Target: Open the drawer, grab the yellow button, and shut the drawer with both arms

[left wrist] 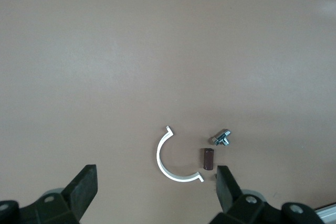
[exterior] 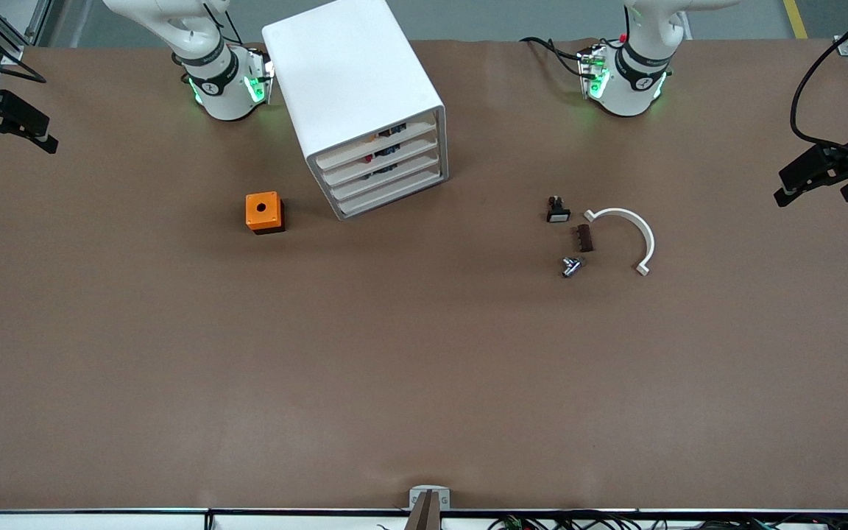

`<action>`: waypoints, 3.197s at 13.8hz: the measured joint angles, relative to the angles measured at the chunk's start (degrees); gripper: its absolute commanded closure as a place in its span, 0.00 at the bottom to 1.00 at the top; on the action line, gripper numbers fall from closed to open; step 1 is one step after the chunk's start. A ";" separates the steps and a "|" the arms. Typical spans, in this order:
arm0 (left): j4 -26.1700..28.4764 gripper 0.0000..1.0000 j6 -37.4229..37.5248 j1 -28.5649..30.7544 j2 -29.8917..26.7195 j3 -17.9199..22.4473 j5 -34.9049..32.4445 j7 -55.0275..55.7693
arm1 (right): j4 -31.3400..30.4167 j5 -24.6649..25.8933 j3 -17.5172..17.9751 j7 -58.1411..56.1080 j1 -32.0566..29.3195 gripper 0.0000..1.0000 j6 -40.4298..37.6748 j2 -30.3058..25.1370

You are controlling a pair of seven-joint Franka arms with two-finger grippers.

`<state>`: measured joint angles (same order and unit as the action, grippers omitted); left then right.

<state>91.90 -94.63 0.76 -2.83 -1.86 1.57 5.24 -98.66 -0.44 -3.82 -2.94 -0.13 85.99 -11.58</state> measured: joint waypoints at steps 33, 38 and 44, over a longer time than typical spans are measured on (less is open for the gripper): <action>-8.25 0.00 4.40 -19.93 35.19 -1.03 19.89 56.65 | -0.08 0.00 -0.05 -0.03 0.00 0.00 0.02 -0.06; -11.37 0.00 7.39 -24.78 40.72 -1.07 31.03 85.11 | -0.08 0.01 -0.05 -0.03 0.00 0.00 0.03 -0.06; -14.28 0.00 13.24 -25.86 45.62 -3.34 45.94 111.41 | -0.08 0.01 -0.06 -0.03 0.00 0.00 0.03 -0.06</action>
<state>77.63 -81.39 -25.10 42.79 -5.21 47.51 116.66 -98.74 -0.44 -3.88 -2.97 -0.13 86.01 -11.64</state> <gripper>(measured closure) 0.000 0.000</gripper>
